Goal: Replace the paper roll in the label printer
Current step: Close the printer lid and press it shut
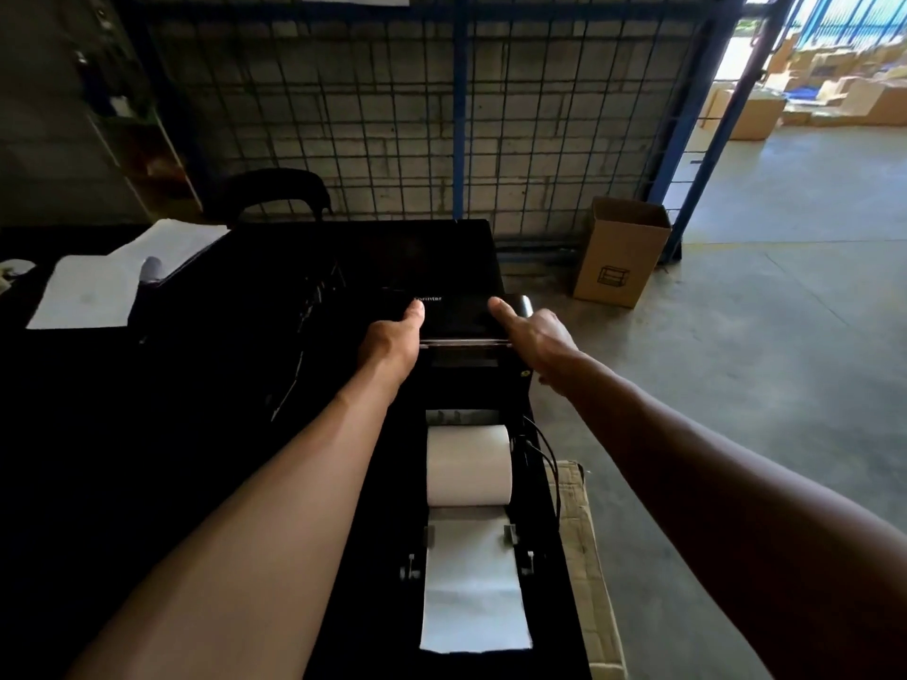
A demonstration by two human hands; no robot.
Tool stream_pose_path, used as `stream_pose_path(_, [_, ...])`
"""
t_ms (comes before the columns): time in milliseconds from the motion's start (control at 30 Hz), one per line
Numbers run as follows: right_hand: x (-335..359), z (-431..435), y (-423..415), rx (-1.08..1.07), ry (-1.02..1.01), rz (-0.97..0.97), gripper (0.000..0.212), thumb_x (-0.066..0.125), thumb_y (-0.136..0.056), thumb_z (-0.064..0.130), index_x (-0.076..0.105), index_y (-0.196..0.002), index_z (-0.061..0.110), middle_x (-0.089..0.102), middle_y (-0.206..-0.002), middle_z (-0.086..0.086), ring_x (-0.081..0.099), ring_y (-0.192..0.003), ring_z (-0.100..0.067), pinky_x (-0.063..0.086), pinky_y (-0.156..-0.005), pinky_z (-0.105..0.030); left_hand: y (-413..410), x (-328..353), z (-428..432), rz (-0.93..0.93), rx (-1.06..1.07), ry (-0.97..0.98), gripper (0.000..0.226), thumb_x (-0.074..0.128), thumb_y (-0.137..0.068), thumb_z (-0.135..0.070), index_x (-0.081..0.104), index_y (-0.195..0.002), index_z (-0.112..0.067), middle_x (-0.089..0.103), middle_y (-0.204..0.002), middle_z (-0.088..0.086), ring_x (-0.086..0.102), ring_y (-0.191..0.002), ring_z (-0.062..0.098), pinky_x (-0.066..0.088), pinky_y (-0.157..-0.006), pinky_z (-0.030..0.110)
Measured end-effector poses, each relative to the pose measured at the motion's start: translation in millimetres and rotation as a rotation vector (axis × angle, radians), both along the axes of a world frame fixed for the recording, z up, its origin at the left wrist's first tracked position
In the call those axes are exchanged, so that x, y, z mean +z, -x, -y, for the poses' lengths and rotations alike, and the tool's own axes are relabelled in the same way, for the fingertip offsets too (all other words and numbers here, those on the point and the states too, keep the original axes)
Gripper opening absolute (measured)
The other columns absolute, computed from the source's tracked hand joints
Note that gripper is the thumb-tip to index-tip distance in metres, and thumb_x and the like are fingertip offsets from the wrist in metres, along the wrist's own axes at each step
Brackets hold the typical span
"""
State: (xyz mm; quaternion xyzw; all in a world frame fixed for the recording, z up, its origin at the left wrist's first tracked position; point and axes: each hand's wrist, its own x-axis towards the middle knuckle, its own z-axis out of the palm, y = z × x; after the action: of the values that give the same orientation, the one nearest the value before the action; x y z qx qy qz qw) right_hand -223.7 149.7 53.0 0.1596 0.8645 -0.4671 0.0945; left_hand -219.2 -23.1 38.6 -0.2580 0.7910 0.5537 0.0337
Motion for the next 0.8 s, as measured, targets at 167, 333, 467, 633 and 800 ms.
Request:
stream_pose_path(167, [-2,3,0,-0.036,0.026,-0.014,0.085,0.052,-0.088,0.070,0.049,-0.138,0.001,0.062,-0.131,-0.020,0.060,-0.119,-0.038,0.049,-0.103,-0.051,-1,9,4,0.029,-0.064,-0.081,0.063,0.052,-0.093,-0.059,0.057,-0.135,-0.013,0.060,-0.136,0.013,0.058,-0.123,0.031,0.046,-0.104,0.045])
stream_pose_path(333, [-6,4,-16,-0.069,0.052,-0.046,0.088,0.055,-0.084,0.073,0.051,-0.135,0.001,0.064,-0.125,-0.019,0.063,-0.115,-0.037,0.052,-0.099,-0.050,-17,10,3,0.013,-0.074,-0.110,0.064,0.050,-0.095,-0.056,0.054,-0.138,-0.008,0.057,-0.139,0.015,0.056,-0.124,0.032,0.044,-0.107,0.046])
stream_pose_path(467, [-6,5,-35,-0.152,0.089,-0.082,0.078,0.064,-0.083,0.065,0.057,-0.127,0.002,0.067,-0.118,-0.017,0.065,-0.109,-0.034,0.053,-0.098,-0.049,-35,10,4,-0.021,-0.076,-0.157,0.056,0.052,-0.098,-0.048,0.056,-0.134,-0.005,0.060,-0.134,0.015,0.058,-0.121,0.032,0.047,-0.101,0.040])
stream_pose_path(633, [-9,4,-69,-0.237,0.081,-0.111,0.071,0.075,-0.071,0.063,0.066,-0.111,0.005,0.072,-0.109,-0.014,0.068,-0.101,-0.031,0.057,-0.094,-0.047,-64,6,11,-0.053,-0.115,-0.108,0.046,0.058,-0.097,-0.036,0.055,-0.128,-0.002,0.060,-0.132,0.015,0.058,-0.121,0.032,0.046,-0.106,0.045])
stream_pose_path(800, [-17,5,-111,-0.282,0.062,-0.136,0.042,0.082,-0.074,0.051,0.056,-0.081,0.018,0.070,-0.100,-0.011,0.067,-0.094,-0.026,0.059,-0.089,-0.043,-96,-4,14,-0.071,-0.149,-0.030,0.029,0.065,-0.093,-0.030,0.064,-0.100,-0.002,0.070,-0.114,0.019,0.066,-0.108,0.034,0.054,-0.089,0.041])
